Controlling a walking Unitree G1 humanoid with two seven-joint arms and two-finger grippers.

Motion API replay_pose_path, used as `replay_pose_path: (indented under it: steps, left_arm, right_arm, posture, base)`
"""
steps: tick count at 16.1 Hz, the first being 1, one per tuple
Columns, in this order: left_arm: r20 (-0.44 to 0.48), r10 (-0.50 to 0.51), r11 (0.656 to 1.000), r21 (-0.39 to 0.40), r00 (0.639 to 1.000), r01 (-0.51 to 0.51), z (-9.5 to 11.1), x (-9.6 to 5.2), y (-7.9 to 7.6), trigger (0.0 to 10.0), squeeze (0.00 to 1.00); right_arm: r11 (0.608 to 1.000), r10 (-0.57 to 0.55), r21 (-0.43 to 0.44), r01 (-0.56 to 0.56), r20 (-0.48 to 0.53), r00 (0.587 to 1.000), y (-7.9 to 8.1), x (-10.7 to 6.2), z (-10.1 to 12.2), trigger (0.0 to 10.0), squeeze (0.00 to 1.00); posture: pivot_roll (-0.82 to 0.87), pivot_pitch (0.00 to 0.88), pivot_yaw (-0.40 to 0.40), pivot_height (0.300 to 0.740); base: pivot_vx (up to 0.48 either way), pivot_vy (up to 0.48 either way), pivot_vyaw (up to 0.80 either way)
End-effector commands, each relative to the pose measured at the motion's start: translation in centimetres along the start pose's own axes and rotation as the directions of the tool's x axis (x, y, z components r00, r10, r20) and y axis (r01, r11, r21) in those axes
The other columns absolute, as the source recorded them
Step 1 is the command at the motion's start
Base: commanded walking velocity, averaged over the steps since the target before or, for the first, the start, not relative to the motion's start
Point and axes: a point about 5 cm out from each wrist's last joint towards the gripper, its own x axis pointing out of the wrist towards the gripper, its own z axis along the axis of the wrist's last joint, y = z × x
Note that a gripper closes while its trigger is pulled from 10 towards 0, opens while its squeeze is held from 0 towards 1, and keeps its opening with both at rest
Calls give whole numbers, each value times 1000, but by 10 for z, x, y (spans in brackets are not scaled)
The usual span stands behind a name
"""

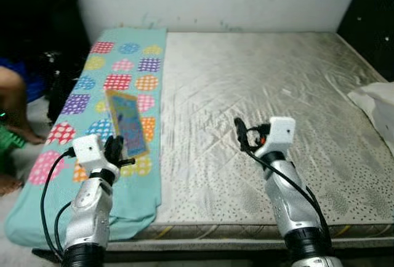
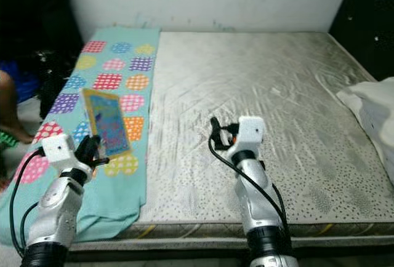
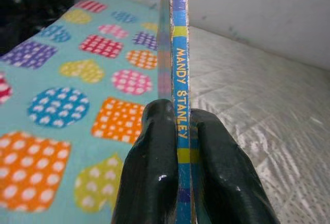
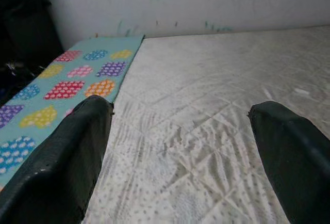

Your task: Clean up the room

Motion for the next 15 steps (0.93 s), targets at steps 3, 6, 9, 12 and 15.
replay_pose_path:
  steps: [3, 6, 9, 12, 15]
  left_arm:
    - [75, -65, 997, 38, 995, 63, 19, 5, -16, 10000, 0]
    - [55, -102, 994, 37, 993, 100, 14, 1, -24, 10000, 0]
    - [27, -133, 991, 27, 991, 132, 9, 1, -29, 10000, 0]
    - [29, -137, 990, 17, 990, 137, 10, 1, -32, 10000, 0]
    - [24, -137, 991, 4, 990, 137, 9, 0, -33, 10000, 0]
  right_arm:
    - [1000, 1, -29, 0, 19, 1000, 0, 0, 4, 10000, 0]
    - [999, -27, -24, 28, 22, 999, -4, -1, 4, 10000, 0]
    - [999, -27, -30, 28, 19, 999, -4, -3, 4, 10000, 0]
    - [999, -28, -38, 28, 16, 999, -5, -5, 3, 10000, 0]
    - [999, -24, -39, 25, 13, 1000, -4, -5, 3, 10000, 0]
  posture:
    - [-65, 0, 21, 740]
    - [-80, 0, 25, 740]
    - [-91, 0, 19, 740]
    - [-95, 0, 13, 740]
    - [-94, 0, 7, 740]
  base:
    - [0, 0, 527]
    - [0, 0, 256]
    - [0, -90, 0]
    - [0, -255, 0]
    - [0, -383, 0]
